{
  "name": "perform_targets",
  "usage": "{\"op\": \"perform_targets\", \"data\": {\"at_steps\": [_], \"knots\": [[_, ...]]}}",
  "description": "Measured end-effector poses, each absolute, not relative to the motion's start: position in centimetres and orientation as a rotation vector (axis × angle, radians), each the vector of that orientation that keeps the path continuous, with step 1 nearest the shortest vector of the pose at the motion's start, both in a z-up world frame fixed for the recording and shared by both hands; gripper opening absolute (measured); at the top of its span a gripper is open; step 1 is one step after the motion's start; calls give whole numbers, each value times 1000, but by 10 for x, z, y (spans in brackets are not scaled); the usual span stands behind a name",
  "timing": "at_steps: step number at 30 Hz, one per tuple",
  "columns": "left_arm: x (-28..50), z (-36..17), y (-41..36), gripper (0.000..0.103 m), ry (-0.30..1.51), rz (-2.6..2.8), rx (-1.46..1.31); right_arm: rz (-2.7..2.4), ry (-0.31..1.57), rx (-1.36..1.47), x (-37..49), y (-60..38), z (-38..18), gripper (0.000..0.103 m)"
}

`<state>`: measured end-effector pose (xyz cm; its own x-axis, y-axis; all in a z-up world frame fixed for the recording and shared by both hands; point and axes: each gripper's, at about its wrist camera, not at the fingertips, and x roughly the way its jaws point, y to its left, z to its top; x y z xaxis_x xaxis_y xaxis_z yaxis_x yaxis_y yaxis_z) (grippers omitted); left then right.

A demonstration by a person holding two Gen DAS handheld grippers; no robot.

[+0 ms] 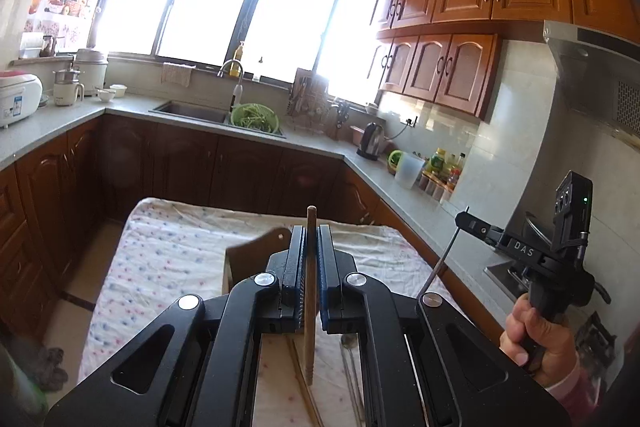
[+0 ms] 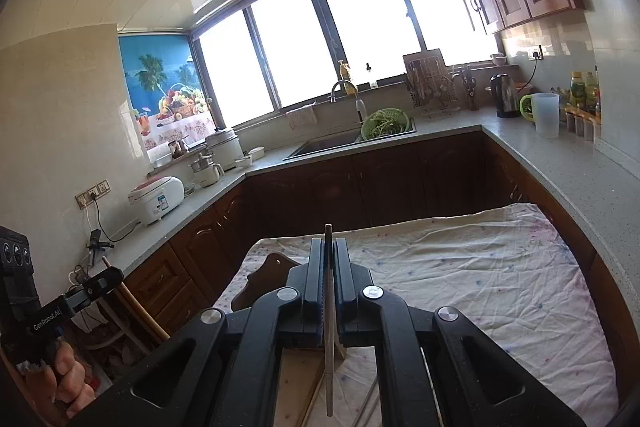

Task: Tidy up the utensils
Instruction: 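Lift both chopsticks and carry them above the wooden utensil holder, then lower both chopsticks into the holder and open both tools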

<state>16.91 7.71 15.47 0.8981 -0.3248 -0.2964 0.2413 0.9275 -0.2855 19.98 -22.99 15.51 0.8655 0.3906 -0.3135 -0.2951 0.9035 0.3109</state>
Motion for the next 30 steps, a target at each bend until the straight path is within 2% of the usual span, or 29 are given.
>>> {"op": "perform_targets", "data": {"at_steps": [6, 12, 25, 30], "knots": [[198, 183, 95, 4, 269, -238, -225, 385, 355, 253, 242, -200, 174, 4], [242, 182, 108, 4, 243, -187, -230, 379, 337, 276, 290, -181, 173, 4], [307, 87, 111, 4, 332, -89, -311, 342, 417, 374, 344, -170, 84, 4], [320, 67, 104, 5, 381, -87, -308, 339, 433, 386, 347, -171, 66, 5]]}}
